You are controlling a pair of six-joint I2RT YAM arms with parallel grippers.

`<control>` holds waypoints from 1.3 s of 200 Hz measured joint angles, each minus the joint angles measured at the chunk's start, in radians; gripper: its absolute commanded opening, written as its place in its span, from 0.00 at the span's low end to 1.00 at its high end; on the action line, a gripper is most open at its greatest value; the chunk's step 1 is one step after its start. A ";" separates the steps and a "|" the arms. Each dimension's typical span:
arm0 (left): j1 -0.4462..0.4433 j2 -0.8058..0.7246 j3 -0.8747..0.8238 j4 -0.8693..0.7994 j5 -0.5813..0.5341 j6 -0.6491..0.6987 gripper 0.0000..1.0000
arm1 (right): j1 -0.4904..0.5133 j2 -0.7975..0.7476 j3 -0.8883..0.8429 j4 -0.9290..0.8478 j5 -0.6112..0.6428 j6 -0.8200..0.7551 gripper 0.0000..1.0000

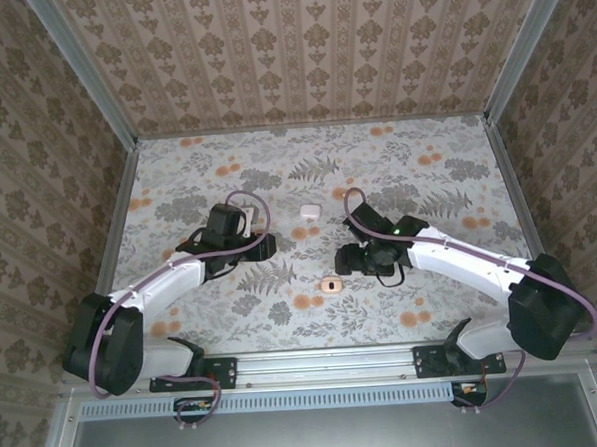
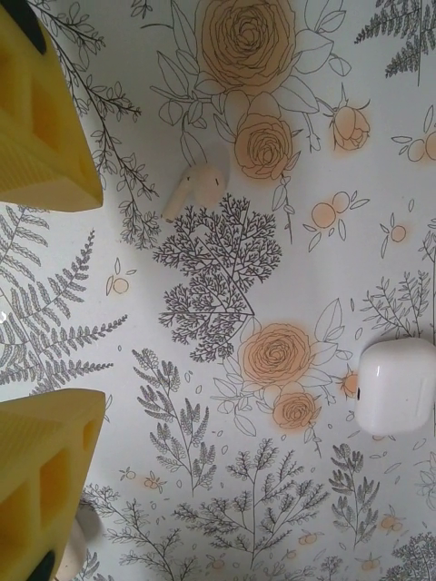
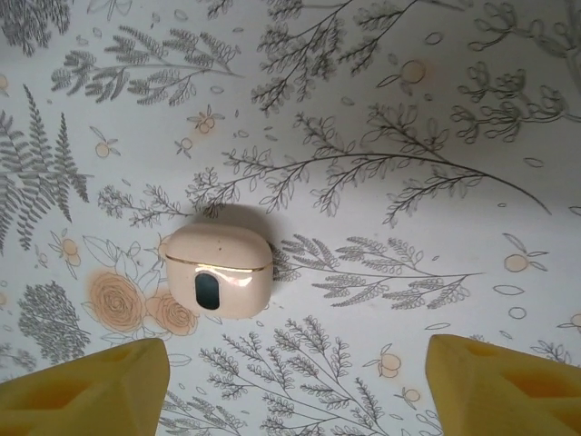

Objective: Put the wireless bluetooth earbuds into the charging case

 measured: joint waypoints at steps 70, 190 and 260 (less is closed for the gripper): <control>0.006 -0.024 -0.003 -0.008 -0.008 0.028 0.55 | 0.138 0.235 0.121 0.000 0.061 0.142 0.83; 0.074 -0.095 -0.068 -0.019 -0.006 0.050 0.55 | 0.150 0.441 0.211 -0.003 0.079 0.163 0.72; 0.077 -0.157 -0.087 0.007 0.008 0.057 0.55 | 0.149 0.433 0.198 -0.004 0.084 0.163 0.46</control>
